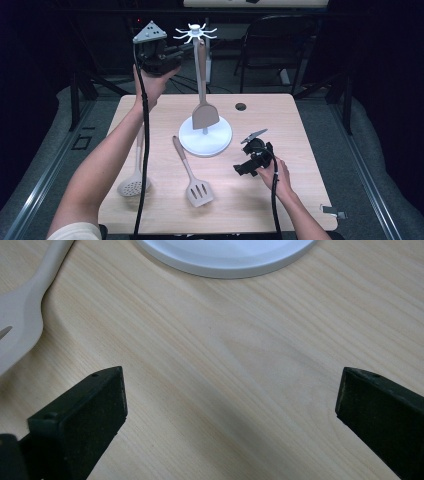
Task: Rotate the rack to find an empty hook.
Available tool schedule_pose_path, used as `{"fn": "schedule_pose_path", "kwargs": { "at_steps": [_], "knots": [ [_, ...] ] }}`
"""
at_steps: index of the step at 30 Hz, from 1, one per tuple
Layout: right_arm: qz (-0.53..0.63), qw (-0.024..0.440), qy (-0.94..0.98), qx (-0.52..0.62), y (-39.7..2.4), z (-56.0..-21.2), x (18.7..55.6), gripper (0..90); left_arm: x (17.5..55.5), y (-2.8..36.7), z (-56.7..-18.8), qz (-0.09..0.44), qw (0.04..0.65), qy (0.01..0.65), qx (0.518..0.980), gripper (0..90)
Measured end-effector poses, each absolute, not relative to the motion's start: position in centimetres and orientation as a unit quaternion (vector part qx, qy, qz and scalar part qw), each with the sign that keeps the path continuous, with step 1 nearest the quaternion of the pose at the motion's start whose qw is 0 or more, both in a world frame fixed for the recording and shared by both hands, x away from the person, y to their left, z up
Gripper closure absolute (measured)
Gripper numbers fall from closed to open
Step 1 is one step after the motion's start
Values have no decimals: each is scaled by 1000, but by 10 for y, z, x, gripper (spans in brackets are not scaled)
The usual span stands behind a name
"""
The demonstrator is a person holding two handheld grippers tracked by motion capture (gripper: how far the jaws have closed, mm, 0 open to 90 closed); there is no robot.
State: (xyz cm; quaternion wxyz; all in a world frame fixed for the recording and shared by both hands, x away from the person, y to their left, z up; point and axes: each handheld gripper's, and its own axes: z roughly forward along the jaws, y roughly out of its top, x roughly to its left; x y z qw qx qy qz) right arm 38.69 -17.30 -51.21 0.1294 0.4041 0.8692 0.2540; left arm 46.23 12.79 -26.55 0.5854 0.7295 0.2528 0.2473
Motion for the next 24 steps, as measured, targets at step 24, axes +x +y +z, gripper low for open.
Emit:
{"fn": "schedule_pose_path", "kwargs": {
  "at_steps": [24],
  "knots": [
    [245, 127, 876, 396, -173, -513, 388, 0, 469, 140, -261, 260, 587, 272, 717, 865]
  ]
}}
